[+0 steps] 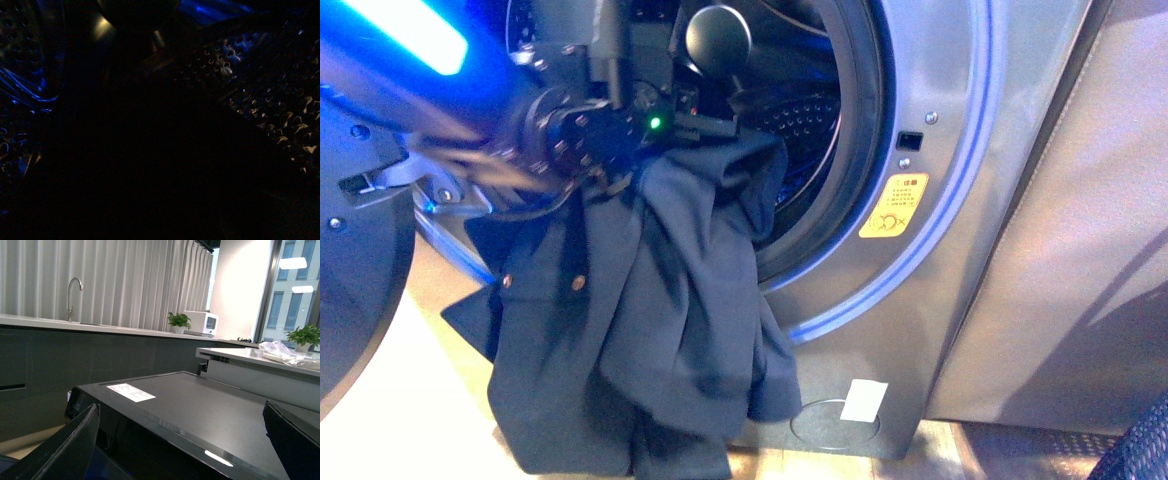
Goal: Put clothes into washing machine
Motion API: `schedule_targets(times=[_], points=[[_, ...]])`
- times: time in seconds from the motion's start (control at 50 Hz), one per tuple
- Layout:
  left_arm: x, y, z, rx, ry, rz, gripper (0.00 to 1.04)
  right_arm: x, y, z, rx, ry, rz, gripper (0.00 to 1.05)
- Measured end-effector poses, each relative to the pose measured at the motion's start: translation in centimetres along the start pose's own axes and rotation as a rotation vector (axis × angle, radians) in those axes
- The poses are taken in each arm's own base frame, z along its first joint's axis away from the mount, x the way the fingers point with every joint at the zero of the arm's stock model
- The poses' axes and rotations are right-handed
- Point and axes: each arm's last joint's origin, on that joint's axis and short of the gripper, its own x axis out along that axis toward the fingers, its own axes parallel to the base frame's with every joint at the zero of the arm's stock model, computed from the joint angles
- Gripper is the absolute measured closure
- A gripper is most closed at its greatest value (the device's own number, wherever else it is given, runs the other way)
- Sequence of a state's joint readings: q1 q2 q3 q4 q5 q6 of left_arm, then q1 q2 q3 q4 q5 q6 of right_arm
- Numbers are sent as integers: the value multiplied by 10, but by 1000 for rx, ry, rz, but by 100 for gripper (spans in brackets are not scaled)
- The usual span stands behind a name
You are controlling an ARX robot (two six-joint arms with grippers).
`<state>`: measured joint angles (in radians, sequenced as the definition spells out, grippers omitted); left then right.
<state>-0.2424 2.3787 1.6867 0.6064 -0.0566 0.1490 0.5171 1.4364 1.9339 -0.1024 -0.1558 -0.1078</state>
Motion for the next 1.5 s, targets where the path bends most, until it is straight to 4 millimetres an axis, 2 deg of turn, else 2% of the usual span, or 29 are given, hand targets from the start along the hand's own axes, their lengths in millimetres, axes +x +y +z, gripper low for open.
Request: schedule_targets(times=[0.12, 0.2, 0.559, 0.719, 0.819, 0.919, 0.979, 1.159, 1.339, 1.439, 1.499], points=[[7, -2, -4, 1, 10, -2, 98, 0, -4, 4, 48, -51, -283, 7], [12, -2, -5, 1, 10, -3, 98, -11, -9, 1, 86, -31, -408, 7], [35, 6, -10, -4, 19, 67, 98, -88, -7, -51, 156, 112, -696, 7], [46, 13, -8, -5, 22, 101, 98, -109, -4, -75, 184, 151, -783, 7], [53, 16, -6, -7, 18, 113, 98, -113, -2, -89, 202, 163, -791, 8], [59, 17, -3, -13, 11, 113, 98, -125, -2, -103, 124, 339, -668, 21], [62, 17, -1, -16, 8, 113, 98, -143, -1, -122, 84, 388, -634, 32], [71, 17, 5, -23, -8, 110, 98, -186, 0, -163, 46, 394, -641, 58], [80, 15, 6, -27, -16, 103, 98, -215, 3, -200, 37, 418, -633, 83], [89, 14, 2, -29, -1, 103, 98, -235, 5, -224, 35, 430, -632, 103], [91, 14, -1, -30, 7, 103, 98, -246, 7, -236, 33, 431, -636, 102]])
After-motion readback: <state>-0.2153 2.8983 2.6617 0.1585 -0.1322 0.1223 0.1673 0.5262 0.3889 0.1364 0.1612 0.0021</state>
